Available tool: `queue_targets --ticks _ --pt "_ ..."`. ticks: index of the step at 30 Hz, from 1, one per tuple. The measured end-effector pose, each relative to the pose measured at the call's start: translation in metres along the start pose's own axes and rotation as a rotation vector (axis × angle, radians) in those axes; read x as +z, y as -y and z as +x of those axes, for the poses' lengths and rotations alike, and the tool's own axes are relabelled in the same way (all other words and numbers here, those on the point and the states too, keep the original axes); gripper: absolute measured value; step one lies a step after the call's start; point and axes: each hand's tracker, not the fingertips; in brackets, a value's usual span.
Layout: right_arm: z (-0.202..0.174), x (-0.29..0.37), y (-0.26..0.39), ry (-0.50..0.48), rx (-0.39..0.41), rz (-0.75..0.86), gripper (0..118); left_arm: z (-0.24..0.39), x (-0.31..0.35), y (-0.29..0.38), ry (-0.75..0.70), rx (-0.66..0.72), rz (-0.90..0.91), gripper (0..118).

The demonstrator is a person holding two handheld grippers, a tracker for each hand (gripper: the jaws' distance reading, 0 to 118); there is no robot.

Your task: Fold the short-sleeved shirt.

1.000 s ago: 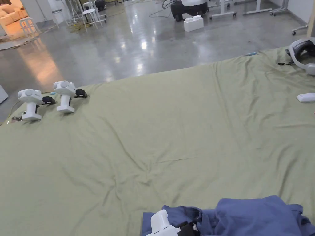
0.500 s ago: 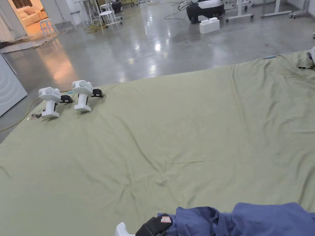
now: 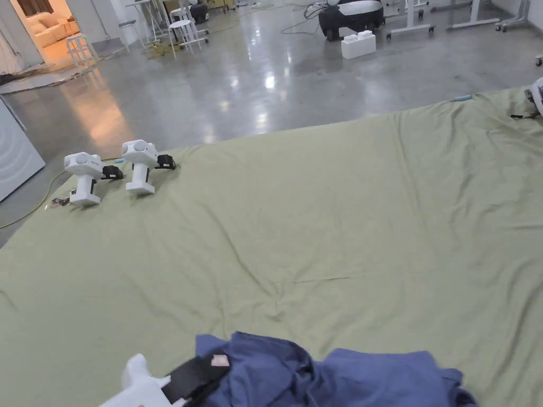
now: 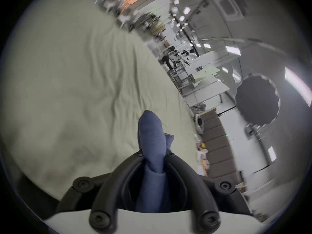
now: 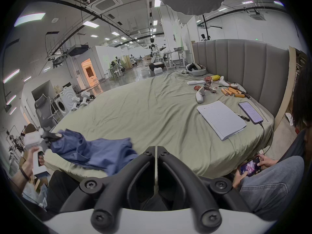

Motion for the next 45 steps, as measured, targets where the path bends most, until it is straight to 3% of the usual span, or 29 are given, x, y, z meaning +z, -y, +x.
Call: queue_targets --ticks 5,9,11,12,14,15,17,21,23,24,25,27,30,32,35,37,38,39,40,41,43,45 --pt "-0.003 0.000 0.002 -0.014 -0.013 -0.005 4 0.082 -0.042 0.032 0.032 -0.198 -0.103 18" --pt "-0.005 0.011 0.004 0.004 0.008 0.001 4 0.139 -0.115 0.110 -0.062 -0.464 -0.281 18" --pt "-0.001 0.016 0.006 0.014 0.009 0.002 4 0.143 -0.141 0.140 -0.061 -0.491 -0.364 21" --pt "0.001 0.019 0.008 0.021 0.004 0.004 4 0.143 -0.150 0.151 -0.041 -0.467 -0.382 27" --pt "0.006 0.021 0.012 0.029 -0.012 -0.004 4 0.138 -0.161 0.161 0.020 -0.409 -0.375 75" --pt "0.011 0.020 0.015 0.037 -0.018 -0.011 4 0.135 -0.165 0.161 0.059 -0.361 -0.394 75" --pt "0.017 0.018 0.018 0.047 -0.025 -0.030 4 0.137 -0.160 0.155 0.088 -0.304 -0.403 87" --pt "0.026 0.020 0.025 0.056 -0.042 -0.035 4 0.130 -0.124 0.127 0.139 -0.279 -0.285 83" --pt "0.029 0.017 0.027 0.054 -0.061 -0.047 4 0.121 -0.124 0.123 0.095 -0.215 -0.255 68" --pt "0.030 0.016 0.028 0.053 -0.069 -0.056 4 0.116 -0.133 0.127 0.098 -0.200 -0.268 48" --pt "0.031 0.013 0.028 0.053 -0.075 -0.068 4 0.113 -0.144 0.135 0.116 -0.184 -0.308 2" --pt "0.030 0.012 0.028 0.057 -0.075 -0.077 4 0.112 -0.168 0.156 0.105 -0.212 -0.406 2" --pt "0.022 0.012 0.025 0.045 -0.063 -0.078 4 0.116 -0.198 0.191 0.002 -0.405 -0.496 1" --pt "0.016 0.006 0.026 0.006 -0.068 -0.100 4 0.116 -0.197 0.186 0.032 -0.364 -0.449 1" --pt "-0.012 -0.019 0.024 -0.065 0.061 -0.177 4 0.120 -0.182 0.163 0.078 -0.241 -0.449 2" --pt "-0.037 -0.052 0.018 -0.182 0.144 -0.210 4 0.125 -0.151 0.141 0.171 -0.232 -0.360 2" --pt "-0.049 -0.071 0.013 -0.244 0.154 -0.226 4 0.126 -0.136 0.127 0.194 -0.252 -0.319 6" --pt "-0.061 -0.090 0.010 -0.291 0.164 -0.231 4 0.126 -0.122 0.114 0.197 -0.276 -0.281 29" --pt "-0.073 -0.113 0.005 -0.328 0.168 -0.231 4 0.122 -0.109 0.101 0.185 -0.301 -0.257 82" --pt "-0.084 -0.136 0.001 -0.355 0.160 -0.263 4 0.115 -0.101 0.091 0.176 -0.306 -0.259 99" --pt "-0.099 -0.189 0.000 -0.368 0.170 -0.374 4 0.091 -0.087 0.070 0.157 -0.296 -0.279 99" --pt "-0.111 -0.240 0.011 -0.268 0.283 -0.578 4 0.063 -0.086 0.061 0.113 -0.247 -0.311 99"
